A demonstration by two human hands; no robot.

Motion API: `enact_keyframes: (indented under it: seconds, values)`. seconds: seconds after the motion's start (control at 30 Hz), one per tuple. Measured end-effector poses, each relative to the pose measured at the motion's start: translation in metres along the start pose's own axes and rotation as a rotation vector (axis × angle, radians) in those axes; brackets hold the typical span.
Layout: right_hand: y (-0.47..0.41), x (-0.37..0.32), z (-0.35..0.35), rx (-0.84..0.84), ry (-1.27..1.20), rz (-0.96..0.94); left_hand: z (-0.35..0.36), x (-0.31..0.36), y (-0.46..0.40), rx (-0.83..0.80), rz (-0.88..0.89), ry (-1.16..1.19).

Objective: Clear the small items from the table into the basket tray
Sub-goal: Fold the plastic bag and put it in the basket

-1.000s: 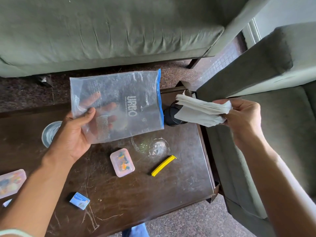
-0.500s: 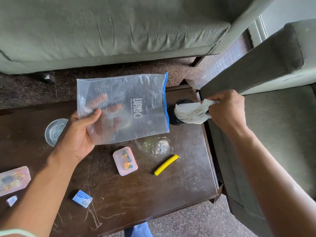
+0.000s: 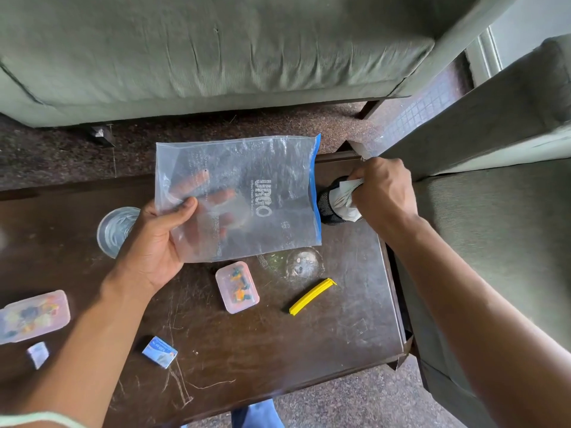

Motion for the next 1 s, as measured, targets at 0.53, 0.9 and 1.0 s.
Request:
enact_keyframes:
  seconds: [0.53, 0.9, 1.0]
  values:
    - [0.049, -0.072, -0.074, 0.195, -0.368, -0.276, -0.022, 0.026, 0.025, -0.003, 0.083, 0.086]
    - [0.098, -0.203, 0.006, -0.765, -1.036, -0.111, -0.098, 0.105, 0.105, 0.127, 0.157, 0.051]
    - [0.111, -0.244, 0.023, -0.777, -0.989, -0.145, -0.136, 0.126, 0.134, 0.177, 0.165, 0.017]
Point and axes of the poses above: each hand's wrist, its own y-axis away from the middle knuckle, its own z-axis out of the palm, x = y × z, the point moved 2 cm from there along -y, towards the middle knuckle, and after that the axes turned 2 degrees about -x, right-handed, at the moved point
